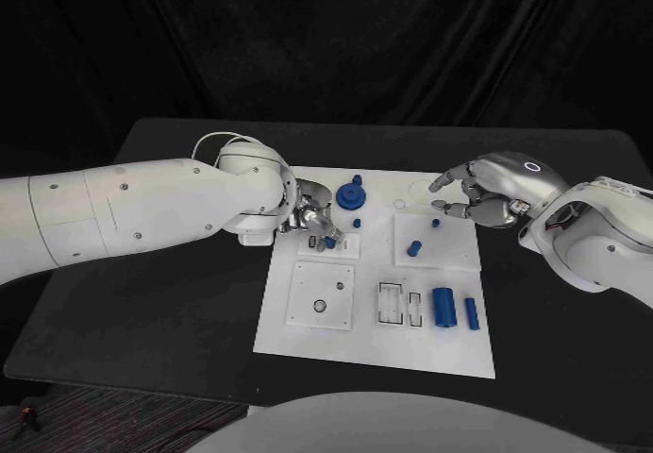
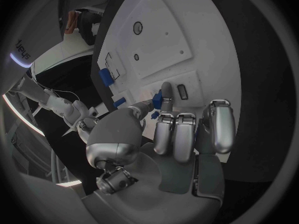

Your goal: Assemble the parts on the task board

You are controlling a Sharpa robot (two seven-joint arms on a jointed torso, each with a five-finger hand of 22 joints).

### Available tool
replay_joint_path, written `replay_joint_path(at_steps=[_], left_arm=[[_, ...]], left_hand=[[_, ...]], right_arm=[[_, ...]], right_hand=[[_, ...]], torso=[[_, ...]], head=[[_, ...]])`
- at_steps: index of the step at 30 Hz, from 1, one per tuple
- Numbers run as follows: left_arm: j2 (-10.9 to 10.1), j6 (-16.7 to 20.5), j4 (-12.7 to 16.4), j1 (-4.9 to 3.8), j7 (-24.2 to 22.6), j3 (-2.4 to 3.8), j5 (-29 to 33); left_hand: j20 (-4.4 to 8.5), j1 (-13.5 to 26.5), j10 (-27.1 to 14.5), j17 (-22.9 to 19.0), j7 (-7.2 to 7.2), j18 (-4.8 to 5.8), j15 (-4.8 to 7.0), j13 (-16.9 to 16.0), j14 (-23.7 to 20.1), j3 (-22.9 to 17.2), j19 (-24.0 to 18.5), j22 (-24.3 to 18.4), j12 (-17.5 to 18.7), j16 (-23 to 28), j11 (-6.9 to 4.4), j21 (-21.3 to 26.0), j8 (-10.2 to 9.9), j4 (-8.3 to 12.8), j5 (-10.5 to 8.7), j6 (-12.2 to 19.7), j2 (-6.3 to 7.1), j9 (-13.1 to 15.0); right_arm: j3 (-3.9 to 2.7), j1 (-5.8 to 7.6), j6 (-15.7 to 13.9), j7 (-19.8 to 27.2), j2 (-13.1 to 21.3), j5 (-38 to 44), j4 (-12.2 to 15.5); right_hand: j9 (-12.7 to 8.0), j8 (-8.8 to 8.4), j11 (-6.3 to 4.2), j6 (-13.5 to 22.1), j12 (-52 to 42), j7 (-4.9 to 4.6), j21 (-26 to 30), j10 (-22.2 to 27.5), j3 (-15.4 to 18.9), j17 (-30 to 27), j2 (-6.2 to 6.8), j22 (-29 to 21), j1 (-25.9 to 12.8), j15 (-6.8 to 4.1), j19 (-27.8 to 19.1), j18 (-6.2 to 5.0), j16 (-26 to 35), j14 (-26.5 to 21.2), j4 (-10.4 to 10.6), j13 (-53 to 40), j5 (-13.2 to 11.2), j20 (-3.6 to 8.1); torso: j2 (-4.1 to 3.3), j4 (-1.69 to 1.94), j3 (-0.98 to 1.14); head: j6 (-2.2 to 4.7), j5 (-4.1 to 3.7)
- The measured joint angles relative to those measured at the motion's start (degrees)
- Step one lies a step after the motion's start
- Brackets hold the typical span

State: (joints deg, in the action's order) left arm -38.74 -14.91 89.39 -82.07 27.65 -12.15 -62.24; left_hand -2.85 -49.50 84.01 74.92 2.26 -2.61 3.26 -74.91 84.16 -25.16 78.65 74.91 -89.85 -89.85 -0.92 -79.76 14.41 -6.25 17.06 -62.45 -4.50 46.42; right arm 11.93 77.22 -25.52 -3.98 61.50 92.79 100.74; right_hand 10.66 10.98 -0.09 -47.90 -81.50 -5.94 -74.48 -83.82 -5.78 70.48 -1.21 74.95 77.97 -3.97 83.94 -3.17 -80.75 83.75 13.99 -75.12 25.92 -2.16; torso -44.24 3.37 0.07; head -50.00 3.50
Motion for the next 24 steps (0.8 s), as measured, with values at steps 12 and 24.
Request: replay_joint_path(at_steps=[12, 24], left_arm=[[-0.07, -0.27, -0.04, 0.00, 0.03, 0.00, 0.00], [-0.38, -0.33, -0.18, 0.02, 0.05, -0.02, 0.00]], left_hand=[[-0.21, 1.50, 0.00, 0.00, 0.20, -0.55, 0.00, 0.00, 0.00, 1.61, -0.20, 0.00, 0.00, 0.00, 0.00, 0.72, -0.61, -1.61, -3.36, -0.21, 0.41, -0.23], [-0.21, 5.27, 0.00, 0.00, 0.10, -0.92, 0.00, 0.00, 0.00, 7.54, -0.20, 0.00, 0.27, 0.00, 0.00, 1.25, -1.55, -7.53, -7.70, -1.18, 0.31, -0.30]], right_arm=[[0.00, -0.10, 0.21, -0.18, -0.08, 0.00, -0.06], [0.00, -0.19, 0.38, -0.26, -0.09, -0.01, -0.10]], right_hand=[[-0.04, 0.00, 0.20, 0.00, 0.00, 0.00, 0.00, 0.20, 0.00, 0.00, 0.01, -0.01, 0.00, 0.02, 0.00, 0.01, 0.00, -0.02, 0.00, 0.00, 0.00, 0.00], [-0.04, 0.00, 0.09, 0.00, -0.04, 0.00, 0.16, 0.32, -0.10, 0.00, 0.02, -0.02, -0.01, 0.02, 0.00, 0.02, 0.00, -0.02, -0.10, 0.00, 0.17, 0.00]], torso=[[-0.01, 0.01, 0.02], [-0.03, 0.02, 0.02]], head=[[0.00, -0.05], [0.00, 0.04]])
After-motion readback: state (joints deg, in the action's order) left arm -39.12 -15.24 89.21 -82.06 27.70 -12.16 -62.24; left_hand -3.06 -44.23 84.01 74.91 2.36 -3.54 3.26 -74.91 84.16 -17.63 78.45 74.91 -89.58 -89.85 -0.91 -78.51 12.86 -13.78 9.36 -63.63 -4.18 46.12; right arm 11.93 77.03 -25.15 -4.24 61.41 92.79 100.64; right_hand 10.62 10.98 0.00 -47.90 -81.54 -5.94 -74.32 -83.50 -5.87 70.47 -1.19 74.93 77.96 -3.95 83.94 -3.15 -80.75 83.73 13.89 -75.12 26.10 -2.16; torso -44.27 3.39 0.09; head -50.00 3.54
